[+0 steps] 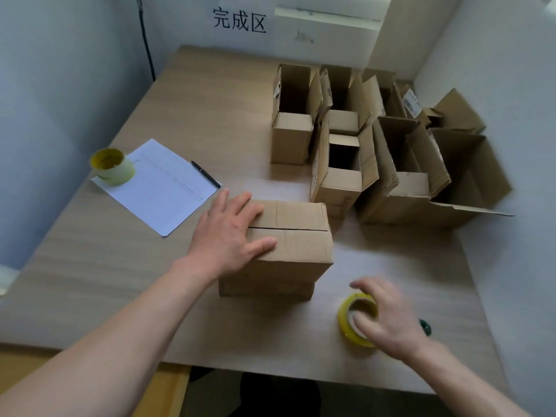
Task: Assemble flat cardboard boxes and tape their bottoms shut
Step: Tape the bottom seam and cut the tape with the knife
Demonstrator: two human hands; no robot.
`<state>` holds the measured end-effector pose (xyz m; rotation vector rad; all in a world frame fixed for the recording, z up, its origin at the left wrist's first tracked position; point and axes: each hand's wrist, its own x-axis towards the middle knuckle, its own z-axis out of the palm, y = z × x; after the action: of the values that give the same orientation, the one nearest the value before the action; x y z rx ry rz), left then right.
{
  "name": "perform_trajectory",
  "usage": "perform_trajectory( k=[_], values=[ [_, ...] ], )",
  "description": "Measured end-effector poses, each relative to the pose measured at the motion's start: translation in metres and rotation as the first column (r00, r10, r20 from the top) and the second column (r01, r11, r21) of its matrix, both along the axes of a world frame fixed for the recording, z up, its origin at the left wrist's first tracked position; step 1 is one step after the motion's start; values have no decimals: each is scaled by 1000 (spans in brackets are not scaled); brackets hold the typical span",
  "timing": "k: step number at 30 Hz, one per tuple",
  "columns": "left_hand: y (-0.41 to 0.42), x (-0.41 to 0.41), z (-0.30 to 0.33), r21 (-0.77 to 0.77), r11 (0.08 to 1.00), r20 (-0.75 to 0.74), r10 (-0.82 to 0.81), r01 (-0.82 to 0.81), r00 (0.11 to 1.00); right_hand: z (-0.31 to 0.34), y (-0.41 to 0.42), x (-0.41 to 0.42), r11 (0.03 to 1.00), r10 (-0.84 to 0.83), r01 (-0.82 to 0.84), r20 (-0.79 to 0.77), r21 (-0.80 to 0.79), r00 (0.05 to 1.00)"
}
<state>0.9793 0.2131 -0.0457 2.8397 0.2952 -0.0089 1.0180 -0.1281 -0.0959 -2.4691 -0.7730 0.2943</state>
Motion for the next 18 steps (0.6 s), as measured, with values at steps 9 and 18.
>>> perform_trajectory(
  k=[9, 18],
  values=[
    [-1, -2, 3, -21, 1000, -60, 11, -13, 998, -33, -41, -15, 967, 169, -141, 118, -210, 979],
    [-2, -6, -1, -42, 998, 13, -52, 53, 999, 124, 82, 45, 642, 279, 117, -373, 758, 885]
  ],
)
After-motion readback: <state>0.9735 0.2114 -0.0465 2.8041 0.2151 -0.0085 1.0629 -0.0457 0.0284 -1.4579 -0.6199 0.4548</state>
